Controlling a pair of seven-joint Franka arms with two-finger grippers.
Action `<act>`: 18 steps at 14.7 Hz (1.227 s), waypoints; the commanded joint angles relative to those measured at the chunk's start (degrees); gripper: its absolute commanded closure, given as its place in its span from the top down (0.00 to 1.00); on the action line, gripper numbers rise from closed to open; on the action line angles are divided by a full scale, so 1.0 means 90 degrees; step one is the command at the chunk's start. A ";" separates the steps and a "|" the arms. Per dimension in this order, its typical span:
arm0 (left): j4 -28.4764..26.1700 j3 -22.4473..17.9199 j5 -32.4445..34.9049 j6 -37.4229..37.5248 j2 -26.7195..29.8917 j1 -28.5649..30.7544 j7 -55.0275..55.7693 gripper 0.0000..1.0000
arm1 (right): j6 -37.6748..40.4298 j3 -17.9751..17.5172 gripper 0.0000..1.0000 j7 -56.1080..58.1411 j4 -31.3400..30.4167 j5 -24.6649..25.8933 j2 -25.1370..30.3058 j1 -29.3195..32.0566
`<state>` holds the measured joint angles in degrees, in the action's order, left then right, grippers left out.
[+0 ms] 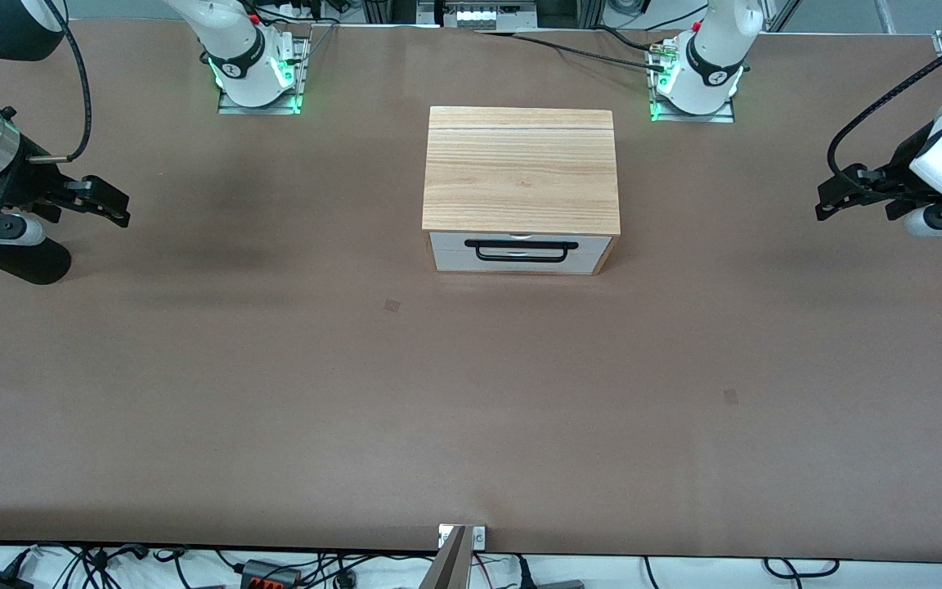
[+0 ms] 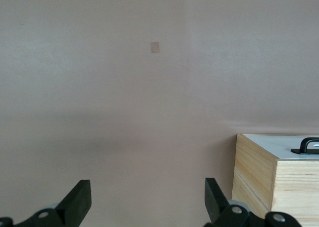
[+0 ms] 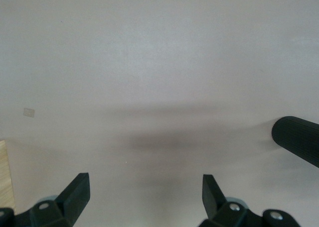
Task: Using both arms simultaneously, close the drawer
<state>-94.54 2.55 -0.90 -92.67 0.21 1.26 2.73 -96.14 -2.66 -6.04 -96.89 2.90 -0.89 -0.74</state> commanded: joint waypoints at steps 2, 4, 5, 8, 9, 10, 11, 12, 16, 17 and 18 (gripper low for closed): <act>0.0367 0.0010 -0.0027 0.0131 -0.0199 0.0016 -0.0157 1.00 | -0.0040 -0.0124 1.00 -0.0061 -0.0085 0.0107 0.0080 0.0093; 0.0367 0.0010 -0.0027 0.0140 -0.0200 0.0006 -0.0157 1.00 | -0.0040 -0.0124 1.00 -0.0051 -0.0065 0.0107 0.0051 0.0102; 0.0367 0.0019 -0.0027 0.0140 -0.0200 0.0016 -0.0157 1.00 | -0.0040 -0.0124 1.00 -0.0051 -0.0065 0.0107 0.0041 0.0112; 0.0367 0.0019 -0.0027 0.0150 -0.0200 0.0016 -0.0157 1.00 | -0.0040 -0.0124 1.00 -0.0051 -0.0055 0.0107 0.0041 0.0112; 0.0367 0.0010 -0.0027 0.0160 -0.0200 0.0016 -0.0157 1.00 | -0.0040 -0.0124 1.00 -0.0061 -0.0055 0.0107 0.0041 0.0112; 0.0367 0.0010 -0.0027 0.0160 -0.0200 0.0026 -0.0157 1.00 | -0.0040 -0.0124 1.00 -0.0051 -0.0055 0.0097 0.0031 0.0112; 0.0367 0.0010 -0.0027 0.0160 -0.0200 0.0026 -0.0157 1.00 | -0.0031 -0.0124 1.00 -0.0061 -0.0055 0.0097 0.0031 0.0122; 0.0367 0.0010 -0.0037 0.0160 -0.0200 0.0026 -0.0157 1.00 | -0.0031 -0.0124 1.00 -0.0061 -0.0055 0.0097 0.0031 0.0112; 0.0367 0.0010 -0.0027 0.0199 -0.0200 0.0026 -0.0148 1.00 | -0.0031 -0.0124 1.00 -0.0061 -0.0055 0.0097 0.0031 0.0122; 0.0367 0.0010 -0.0037 0.0199 -0.0200 0.0026 -0.0148 1.00 | -0.0031 -0.0124 1.00 -0.0061 -0.0055 0.0097 0.0031 0.0122; 0.0367 0.0010 -0.0037 0.0209 -0.0200 0.0026 -0.0157 1.00 | -0.0031 -0.0124 1.00 -0.0061 -0.0055 0.0097 0.0031 0.0122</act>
<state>-93.16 2.59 -0.90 -92.25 -0.68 1.23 2.69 -96.14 -2.69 -6.05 -96.89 2.93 -1.01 -0.72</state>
